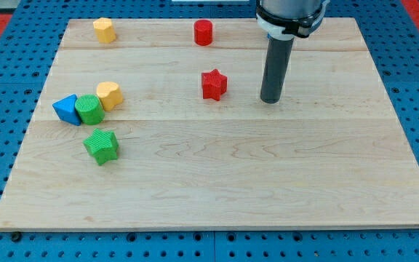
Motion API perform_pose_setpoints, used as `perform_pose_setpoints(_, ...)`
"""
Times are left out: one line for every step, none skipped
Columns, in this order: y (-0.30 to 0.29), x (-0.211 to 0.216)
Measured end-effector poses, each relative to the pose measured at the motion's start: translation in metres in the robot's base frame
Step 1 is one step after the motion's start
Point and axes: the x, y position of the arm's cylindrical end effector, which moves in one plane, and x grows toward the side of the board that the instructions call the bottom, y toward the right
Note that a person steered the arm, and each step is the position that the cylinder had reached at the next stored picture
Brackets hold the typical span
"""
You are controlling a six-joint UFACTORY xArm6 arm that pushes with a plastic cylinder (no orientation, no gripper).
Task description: Move ram to the right of the blue cube
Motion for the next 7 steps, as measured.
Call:
perform_pose_setpoints(0.0, 0.0)
perform_pose_setpoints(0.002, -0.012)
perform_pose_setpoints(0.002, -0.013)
perform_pose_setpoints(0.004, -0.021)
perform_pose_setpoints(0.019, -0.042)
perform_pose_setpoints(0.02, -0.049)
perform_pose_setpoints(0.022, -0.055)
